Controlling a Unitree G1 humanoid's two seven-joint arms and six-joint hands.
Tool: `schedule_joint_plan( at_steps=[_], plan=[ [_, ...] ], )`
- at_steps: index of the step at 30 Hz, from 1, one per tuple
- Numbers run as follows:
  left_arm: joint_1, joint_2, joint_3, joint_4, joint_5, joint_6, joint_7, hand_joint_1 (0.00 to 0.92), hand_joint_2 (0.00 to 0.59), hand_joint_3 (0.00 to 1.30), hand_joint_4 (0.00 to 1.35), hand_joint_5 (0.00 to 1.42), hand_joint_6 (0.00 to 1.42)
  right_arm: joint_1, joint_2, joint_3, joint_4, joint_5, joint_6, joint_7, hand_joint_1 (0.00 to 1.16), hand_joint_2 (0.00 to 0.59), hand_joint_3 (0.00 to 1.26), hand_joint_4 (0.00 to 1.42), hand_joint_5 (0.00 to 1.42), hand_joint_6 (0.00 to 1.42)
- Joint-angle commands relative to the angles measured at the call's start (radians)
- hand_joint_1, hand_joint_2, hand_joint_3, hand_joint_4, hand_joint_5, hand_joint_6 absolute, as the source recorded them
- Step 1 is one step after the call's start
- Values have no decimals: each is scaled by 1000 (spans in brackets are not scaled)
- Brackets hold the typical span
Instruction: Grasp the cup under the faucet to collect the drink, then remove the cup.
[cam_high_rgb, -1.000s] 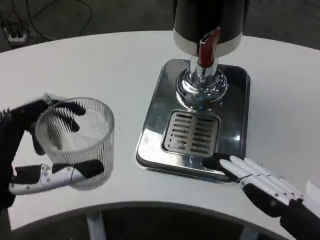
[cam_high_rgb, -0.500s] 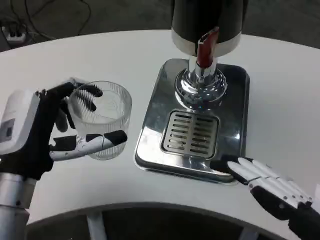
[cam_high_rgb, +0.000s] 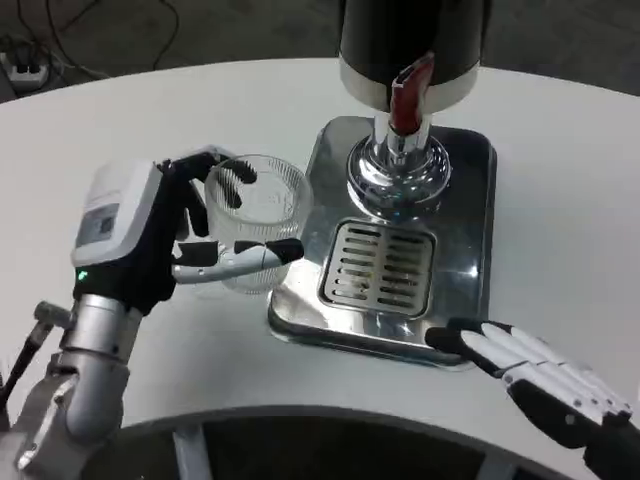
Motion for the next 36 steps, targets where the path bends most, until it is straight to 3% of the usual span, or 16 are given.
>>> schedule_joint_plan(
  at_steps=[1, 12, 22, 36],
  plan=[
    [-81, -15, -52, 86, 24, -6, 104, 681, 8, 731, 823, 1012, 1137, 16, -6, -10, -14, 8, -13, -11, 518, 466, 88, 30, 0, 0],
    [-213, -72, -167, 296, 52, 12, 260, 648, 8, 731, 835, 1036, 1137, 16, -15, -25, -14, 20, 5, -18, 512, 473, 93, 30, 0, 0],
    [-275, -151, -197, 396, 18, 70, 247, 643, 13, 731, 835, 1038, 1151, 48, -16, -50, -14, 34, 0, -29, 505, 476, 93, 31, 0, 0],
    [-323, -232, -263, 404, 13, 165, 238, 636, 11, 731, 835, 1048, 1137, 124, -18, -87, -14, 63, -37, -51, 499, 477, 93, 31, 0, 0]
  ],
)
